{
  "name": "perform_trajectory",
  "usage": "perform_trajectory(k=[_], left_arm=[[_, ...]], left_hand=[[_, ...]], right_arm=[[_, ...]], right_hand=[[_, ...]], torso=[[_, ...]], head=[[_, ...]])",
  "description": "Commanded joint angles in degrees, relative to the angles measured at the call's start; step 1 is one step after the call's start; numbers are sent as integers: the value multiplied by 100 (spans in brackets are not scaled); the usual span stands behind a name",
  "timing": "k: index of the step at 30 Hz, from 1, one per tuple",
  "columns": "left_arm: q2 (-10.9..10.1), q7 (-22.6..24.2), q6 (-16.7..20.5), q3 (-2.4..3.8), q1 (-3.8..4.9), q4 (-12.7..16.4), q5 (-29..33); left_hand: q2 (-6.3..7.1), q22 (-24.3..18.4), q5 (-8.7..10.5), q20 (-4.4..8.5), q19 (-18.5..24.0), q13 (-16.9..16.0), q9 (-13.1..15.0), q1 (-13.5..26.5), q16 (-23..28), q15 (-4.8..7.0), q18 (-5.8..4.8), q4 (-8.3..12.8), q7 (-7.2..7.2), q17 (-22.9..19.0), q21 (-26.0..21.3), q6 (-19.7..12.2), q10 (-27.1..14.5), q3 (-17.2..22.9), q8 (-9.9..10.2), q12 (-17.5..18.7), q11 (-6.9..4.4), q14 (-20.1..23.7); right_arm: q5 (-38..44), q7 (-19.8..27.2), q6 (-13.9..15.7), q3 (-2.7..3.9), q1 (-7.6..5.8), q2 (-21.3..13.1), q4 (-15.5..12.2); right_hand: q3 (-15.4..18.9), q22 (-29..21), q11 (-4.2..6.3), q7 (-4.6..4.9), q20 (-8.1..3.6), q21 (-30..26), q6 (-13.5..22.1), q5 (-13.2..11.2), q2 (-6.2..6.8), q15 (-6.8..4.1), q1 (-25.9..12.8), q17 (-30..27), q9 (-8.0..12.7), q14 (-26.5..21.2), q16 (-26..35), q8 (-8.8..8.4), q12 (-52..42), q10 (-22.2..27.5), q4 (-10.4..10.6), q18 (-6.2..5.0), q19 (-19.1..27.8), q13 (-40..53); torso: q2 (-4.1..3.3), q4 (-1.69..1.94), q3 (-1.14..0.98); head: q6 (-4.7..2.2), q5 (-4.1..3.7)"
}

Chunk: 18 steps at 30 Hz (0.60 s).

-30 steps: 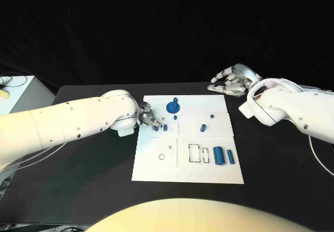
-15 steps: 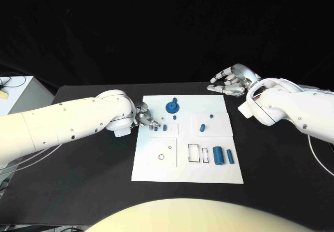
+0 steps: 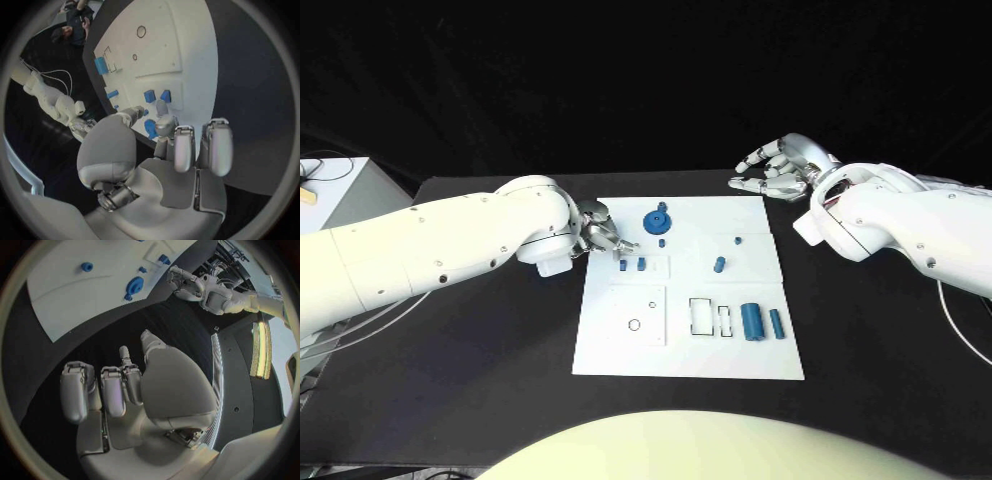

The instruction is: Assemble the parts on the task board

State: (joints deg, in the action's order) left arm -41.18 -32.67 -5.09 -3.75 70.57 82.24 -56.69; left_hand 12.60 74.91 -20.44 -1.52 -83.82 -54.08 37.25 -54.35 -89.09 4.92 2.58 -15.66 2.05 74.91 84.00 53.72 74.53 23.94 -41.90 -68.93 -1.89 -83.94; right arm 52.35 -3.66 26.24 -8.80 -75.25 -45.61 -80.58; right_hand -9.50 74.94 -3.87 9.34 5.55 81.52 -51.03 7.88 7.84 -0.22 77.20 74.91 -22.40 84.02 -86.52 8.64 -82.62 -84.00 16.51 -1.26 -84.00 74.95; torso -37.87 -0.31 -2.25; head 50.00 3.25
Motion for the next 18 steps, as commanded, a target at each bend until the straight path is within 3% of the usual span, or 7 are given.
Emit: perform_trajectory(k=[1,3,4,6,9,10,18], left_arm=[[-15,316,268,25,2,43,312],[-25,518,501,37,2,52,363],[-29,680,631,41,3,54,381],[-29,1002,878,45,3,54,384],[3,1778,1344,44,3,30,331],[24,2068,1504,36,2,16,282],[253,3603,2270,-133,-68,-145,-744]], left_hand=[[-9,210,73,-27,236,449,-40,-141,111,-47,69,-90,80,1157,-214,-222,-345,-114,39,305,74,-496],[-51,-95,45,-79,458,909,-66,-278,245,-125,141,-85,177,938,-429,-443,-734,-162,87,621,163,-411],[-114,-335,8,-149,643,1548,-85,-528,367,-220,199,-74,294,741,-612,-694,-1289,-178,123,1051,273,-318],[-159,-1053,-38,-238,1188,1778,-144,-904,774,-337,365,-2,441,121,-1152,-1026,-1720,-138,220,1280,409,8],[-174,-2192,-59,-406,2126,2022,-318,-1982,1556,-507,610,475,653,-970,-2127,-1469,-2359,275,384,1624,590,794],[-120,-2879,-38,-495,2742,2239,-440,-2279,2112,-613,746,642,734,-1687,-2755,-1603,-2706,527,479,1919,695,1435],[81,-2855,31,-638,3135,3000,-957,-2644,2629,-734,787,1196,847,-2656,-2815,-1790,-2967,964,756,2597,830,2406]], right_arm=[[9,72,-24,0,6,1,-4],[9,73,-25,0,7,1,-4],[9,74,-25,0,8,0,-4],[8,75,-23,0,8,-2,-5],[6,85,-11,0,9,-6,-6],[4,91,-4,0,9,-7,-6],[-52,197,77,0,10,-3,2]], right_hand=[[-14,926,-49,-9,27,-7,45,15,4,19,-50,743,-8,401,19,26,27,-45,10,-79,-234,939],[-14,926,-49,-9,27,-7,45,15,4,19,-50,743,-8,401,19,26,27,-45,10,-79,-234,939],[-14,926,-49,-9,27,-7,45,15,4,19,-50,743,-8,401,19,26,27,-45,10,-79,-234,939],[-14,926,-49,-9,27,-7,45,15,4,19,-50,743,-8,401,19,26,27,-45,10,-79,-234,939],[-15,922,-49,-9,27,-14,49,17,0,19,-60,737,-8,400,23,31,22,-48,9,-80,-232,942],[-15,916,-49,-9,27,-22,49,17,0,19,-60,727,-8,397,28,31,31,-42,8,-82,-229,936],[-38,761,-48,-10,27,-256,53,29,-11,18,-34,600,-9,362,95,42,188,74,-4,-136,-128,819]], torso=[[-3,0,-5],[-1,-2,-5],[-1,-3,-5],[-1,-3,-7],[-1,1,-9],[-3,2,-10],[-6,-3,-1]], head=[[0,-10],[0,-14],[0,-17],[0,-21],[0,-35],[0,-44],[0,-81]])
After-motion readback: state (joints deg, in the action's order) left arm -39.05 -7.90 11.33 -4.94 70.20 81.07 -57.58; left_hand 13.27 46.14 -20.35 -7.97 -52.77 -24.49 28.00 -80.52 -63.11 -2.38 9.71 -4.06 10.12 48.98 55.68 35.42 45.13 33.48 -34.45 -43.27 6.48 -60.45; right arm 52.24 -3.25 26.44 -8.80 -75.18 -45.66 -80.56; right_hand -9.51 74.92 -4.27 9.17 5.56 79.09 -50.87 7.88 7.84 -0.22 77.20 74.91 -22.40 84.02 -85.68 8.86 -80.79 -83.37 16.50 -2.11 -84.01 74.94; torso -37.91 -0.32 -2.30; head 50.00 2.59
